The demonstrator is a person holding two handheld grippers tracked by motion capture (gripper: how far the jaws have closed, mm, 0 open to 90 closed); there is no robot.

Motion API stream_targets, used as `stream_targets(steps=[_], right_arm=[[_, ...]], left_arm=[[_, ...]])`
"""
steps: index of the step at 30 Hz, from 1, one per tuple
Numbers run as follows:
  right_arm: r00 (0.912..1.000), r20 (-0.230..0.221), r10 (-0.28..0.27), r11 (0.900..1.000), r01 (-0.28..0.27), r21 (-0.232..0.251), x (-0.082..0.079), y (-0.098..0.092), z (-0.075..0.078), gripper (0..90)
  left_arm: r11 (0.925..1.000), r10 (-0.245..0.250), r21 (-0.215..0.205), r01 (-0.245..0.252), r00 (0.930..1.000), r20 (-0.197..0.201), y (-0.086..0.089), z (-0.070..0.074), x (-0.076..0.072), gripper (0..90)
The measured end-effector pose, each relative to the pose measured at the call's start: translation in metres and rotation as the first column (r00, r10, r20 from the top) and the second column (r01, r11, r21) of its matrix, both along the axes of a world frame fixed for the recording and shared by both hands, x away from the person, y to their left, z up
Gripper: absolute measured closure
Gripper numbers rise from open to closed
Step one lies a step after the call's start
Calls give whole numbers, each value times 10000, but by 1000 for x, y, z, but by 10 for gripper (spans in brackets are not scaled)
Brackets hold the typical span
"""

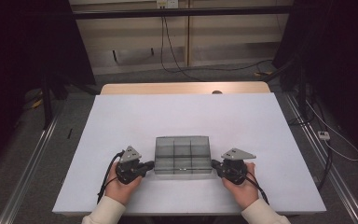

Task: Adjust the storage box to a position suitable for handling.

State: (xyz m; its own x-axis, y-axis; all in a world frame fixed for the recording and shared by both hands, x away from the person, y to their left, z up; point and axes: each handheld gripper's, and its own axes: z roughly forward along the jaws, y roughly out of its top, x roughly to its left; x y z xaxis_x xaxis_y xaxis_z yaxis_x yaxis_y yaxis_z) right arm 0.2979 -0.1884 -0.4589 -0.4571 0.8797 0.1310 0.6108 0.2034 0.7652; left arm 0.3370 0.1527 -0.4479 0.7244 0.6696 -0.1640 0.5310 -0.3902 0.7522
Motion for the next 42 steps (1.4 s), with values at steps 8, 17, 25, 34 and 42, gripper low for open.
stream_targets(steps=[8, 17, 25, 34, 42], right_arm=[[10000, 18, 17, 10000, -18, 63, -1, -1, 1, 900], [10000, 4, 65, 9999, -65, 91, -1, -1, 1, 900], [9970, 686, -357, 9977, 315, 605, 3, -15, 10, 891], [9854, 1702, -80, 9922, -133, 1240, 3, -14, 31, 667], [9766, 2110, 422, 9777, -839, 1927, 4, -5, 45, 364]], left_arm=[[10000, -9, -20, 9, 10000, -56, 0, 0, 0, 900], [10000, 95, -21, -95, 9999, -58, 0, -1, 1, 900], [9977, 579, -339, -582, 9983, -78, 10, 3, 5, 816], [9935, 910, -668, -919, 9957, -150, 17, 11, 9, 583], [9899, 1180, -743, -1208, 9922, -413, 28, 16, 14, 260]])
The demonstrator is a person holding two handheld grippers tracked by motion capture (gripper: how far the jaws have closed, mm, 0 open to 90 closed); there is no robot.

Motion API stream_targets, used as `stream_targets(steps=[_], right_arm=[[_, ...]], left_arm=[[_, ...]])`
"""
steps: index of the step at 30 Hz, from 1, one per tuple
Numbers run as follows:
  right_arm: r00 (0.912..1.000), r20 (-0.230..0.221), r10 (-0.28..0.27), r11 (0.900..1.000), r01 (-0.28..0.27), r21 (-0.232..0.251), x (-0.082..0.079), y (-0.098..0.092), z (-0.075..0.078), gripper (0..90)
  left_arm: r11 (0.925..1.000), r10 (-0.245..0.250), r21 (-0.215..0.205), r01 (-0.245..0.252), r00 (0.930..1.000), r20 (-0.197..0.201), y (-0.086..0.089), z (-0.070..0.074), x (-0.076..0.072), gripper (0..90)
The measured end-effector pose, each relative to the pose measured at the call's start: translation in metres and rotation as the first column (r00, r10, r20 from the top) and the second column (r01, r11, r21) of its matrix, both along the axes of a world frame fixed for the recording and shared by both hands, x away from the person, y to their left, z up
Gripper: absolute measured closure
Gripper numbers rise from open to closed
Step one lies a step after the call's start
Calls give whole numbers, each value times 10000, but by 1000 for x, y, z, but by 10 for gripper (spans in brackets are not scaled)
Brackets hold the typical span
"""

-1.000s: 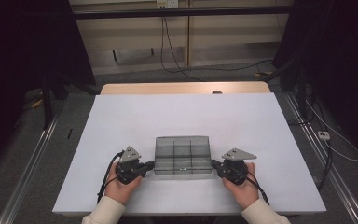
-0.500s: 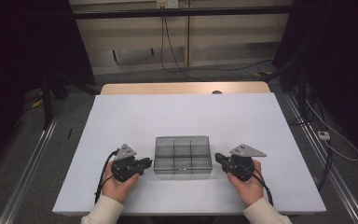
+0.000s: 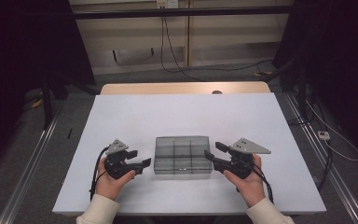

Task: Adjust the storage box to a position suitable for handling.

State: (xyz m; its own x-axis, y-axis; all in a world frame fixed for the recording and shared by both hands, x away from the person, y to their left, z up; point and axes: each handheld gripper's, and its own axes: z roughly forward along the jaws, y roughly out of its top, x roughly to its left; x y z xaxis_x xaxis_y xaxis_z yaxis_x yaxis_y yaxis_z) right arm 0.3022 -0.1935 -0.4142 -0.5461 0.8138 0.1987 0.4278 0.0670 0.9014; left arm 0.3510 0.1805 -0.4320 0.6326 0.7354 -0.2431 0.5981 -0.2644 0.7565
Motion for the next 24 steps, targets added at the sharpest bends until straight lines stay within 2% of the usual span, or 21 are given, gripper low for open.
stream_targets(steps=[6, 9, 13, 19, 24], right_arm=[[9974, -61, 722, 9971, -720, 237, 0, 14, 1, 226], [9930, -18, 1181, 9925, -1180, 330, -1, 21, 2, 230], [9818, -193, 1891, 9803, -1875, 625, -4, 28, 2, 362], [9614, -417, 2719, 9606, -2685, 721, -7, 37, 0, 658], [9479, -577, 3133, 9486, -3095, 668, -11, 43, -4, 789]], left_arm=[[9995, -31, -308, 34, 9999, 105, 6, 2, 1, 141], [9991, -136, -407, 145, 9997, 223, 7, 3, 1, 110], [9986, -353, -388, 365, 9989, 300, 10, 4, 1, 78], [9976, -308, -610, 335, 9985, 448, 15, 6, 1, 69], [9973, -390, -613, 413, 9985, 377, 15, 6, 0, 68]])
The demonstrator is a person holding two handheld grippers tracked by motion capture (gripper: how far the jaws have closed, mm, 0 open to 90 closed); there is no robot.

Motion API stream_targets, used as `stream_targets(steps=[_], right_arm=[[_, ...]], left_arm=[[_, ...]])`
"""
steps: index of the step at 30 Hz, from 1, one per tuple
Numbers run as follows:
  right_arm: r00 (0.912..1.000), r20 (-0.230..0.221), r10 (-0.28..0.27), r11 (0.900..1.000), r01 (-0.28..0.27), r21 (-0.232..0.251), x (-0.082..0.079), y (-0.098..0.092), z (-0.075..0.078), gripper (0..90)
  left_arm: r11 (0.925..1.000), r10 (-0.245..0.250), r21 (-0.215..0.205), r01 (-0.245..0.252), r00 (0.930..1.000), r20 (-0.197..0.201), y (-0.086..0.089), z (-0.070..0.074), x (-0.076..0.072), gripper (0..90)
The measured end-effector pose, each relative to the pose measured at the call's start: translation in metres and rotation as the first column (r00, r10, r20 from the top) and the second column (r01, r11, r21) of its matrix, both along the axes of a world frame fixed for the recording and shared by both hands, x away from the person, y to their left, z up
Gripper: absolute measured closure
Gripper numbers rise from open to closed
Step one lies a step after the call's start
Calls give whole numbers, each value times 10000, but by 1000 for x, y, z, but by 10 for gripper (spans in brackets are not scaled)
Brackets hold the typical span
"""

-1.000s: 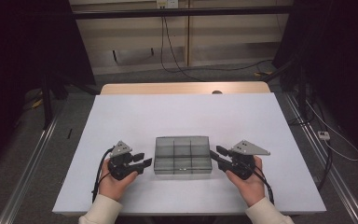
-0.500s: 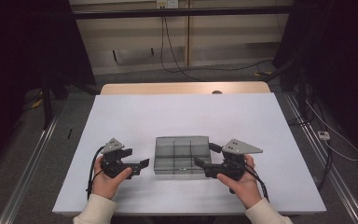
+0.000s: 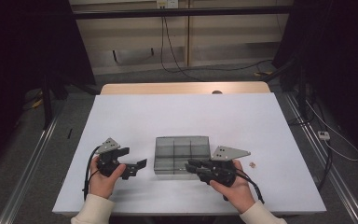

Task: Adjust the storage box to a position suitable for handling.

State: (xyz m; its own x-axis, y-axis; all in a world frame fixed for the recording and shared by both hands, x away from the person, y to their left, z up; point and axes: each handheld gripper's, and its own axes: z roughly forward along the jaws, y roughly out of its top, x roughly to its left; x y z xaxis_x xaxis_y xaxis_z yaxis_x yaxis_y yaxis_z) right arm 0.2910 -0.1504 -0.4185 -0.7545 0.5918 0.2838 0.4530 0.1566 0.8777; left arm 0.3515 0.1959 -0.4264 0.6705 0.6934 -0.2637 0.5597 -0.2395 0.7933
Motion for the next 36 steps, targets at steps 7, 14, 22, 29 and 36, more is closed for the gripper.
stream_targets(steps=[7, 14, 22, 29, 36], right_arm=[[9986, -141, 505, 9981, -510, -357, -5, 5, -8, 897], [9951, -625, 771, 9901, -838, -1125, -3, 9, -23, 900], [9944, -850, 625, 9831, -760, -1664, 2, 13, -32, 900], [9941, -937, 539, 9812, -701, -1800, 7, 14, -36, 900], [9981, -324, 532, 9893, -571, -1345, 5, 15, -27, 900]], left_arm=[[10000, -56, 42, 56, 10000, 12, -1, 0, 0, 68], [9999, -137, 52, 137, 9999, -20, -2, -1, 0, 68], [9998, -178, 100, 179, 9998, -59, -2, -1, 0, 68], [9998, -181, 87, 182, 9998, -80, -1, -2, 0, 68], [9998, -140, 168, 142, 9999, -97, -1, -3, 1, 68]])
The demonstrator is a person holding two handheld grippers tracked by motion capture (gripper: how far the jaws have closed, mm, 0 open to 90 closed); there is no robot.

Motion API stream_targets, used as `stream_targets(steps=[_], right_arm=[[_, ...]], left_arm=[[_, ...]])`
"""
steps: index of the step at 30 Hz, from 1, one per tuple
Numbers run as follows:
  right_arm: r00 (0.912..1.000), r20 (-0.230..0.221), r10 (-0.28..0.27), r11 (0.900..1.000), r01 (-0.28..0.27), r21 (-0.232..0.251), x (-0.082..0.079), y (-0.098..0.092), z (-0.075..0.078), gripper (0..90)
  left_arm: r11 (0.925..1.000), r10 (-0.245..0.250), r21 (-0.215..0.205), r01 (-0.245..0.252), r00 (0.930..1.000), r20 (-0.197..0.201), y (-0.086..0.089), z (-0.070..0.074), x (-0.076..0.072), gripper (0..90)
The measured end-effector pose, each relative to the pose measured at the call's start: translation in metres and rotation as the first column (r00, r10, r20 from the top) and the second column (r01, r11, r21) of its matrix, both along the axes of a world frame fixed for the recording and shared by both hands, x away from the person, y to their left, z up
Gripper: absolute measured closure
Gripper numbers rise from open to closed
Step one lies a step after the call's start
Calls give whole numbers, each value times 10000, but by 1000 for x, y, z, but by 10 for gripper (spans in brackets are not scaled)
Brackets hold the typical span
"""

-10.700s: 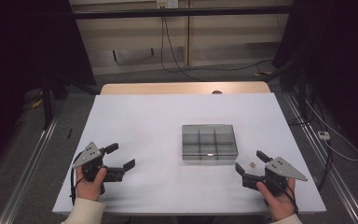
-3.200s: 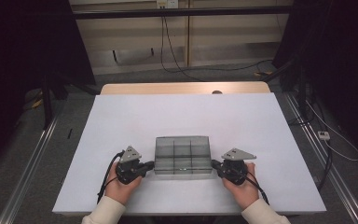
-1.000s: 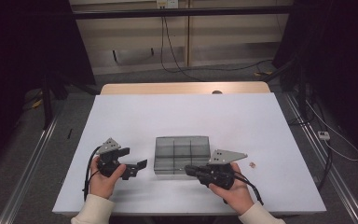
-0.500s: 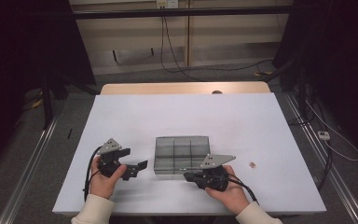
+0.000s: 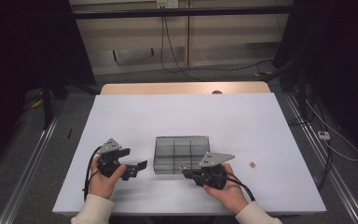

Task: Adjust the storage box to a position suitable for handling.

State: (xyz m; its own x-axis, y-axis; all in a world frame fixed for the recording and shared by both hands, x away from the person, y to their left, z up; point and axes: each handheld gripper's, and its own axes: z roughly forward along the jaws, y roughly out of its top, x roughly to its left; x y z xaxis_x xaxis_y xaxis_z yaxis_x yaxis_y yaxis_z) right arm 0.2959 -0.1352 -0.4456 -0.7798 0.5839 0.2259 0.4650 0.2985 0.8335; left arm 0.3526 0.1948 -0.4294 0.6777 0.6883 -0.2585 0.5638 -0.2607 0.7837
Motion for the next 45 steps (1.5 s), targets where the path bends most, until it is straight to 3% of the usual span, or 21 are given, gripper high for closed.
stream_targets(steps=[9, 18, 28, 33, 39, 43, 45], right_arm=[[9973, 708, -209, 9997, 199, 151, 1, 0, 11, 900], [9935, 1072, -382, 9989, 351, 312, 2, 0, 19, 900], [9944, 972, -403, 9984, 364, 422, 2, -2, 20, 886], [9943, 952, -484, 9979, 440, 476, 0, -4, 21, 785], [9921, 820, -947, 9955, 944, 77, -1, -11, 16, 589], [9760, 722, -2053, 9785, 2061, -36, 7, -25, 14, 433], [9622, 790, -2605, 9649, 2622, -130, 11, -33, 13, 364]], left_arm=[[9999, -131, 70, 131, 9999, -22, -7, -4, 5, 72], [9997, -244, 33, 244, 9997, 83, -22, -7, 18, 80], [9995, -324, -19, 324, 9995, 7, -35, -11, 29, 99], [9995, -242, -214, 246, 9996, 168, -35, -8, 31, 111], [9994, -108, -321, 114, 9997, 210, -37, -5, 33, 116], [9995, -141, -268, 148, 9995, 267, -39, -4, 34, 117], [9995, -152, -268, 161, 9994, 308, -40, -3, 35, 118]])
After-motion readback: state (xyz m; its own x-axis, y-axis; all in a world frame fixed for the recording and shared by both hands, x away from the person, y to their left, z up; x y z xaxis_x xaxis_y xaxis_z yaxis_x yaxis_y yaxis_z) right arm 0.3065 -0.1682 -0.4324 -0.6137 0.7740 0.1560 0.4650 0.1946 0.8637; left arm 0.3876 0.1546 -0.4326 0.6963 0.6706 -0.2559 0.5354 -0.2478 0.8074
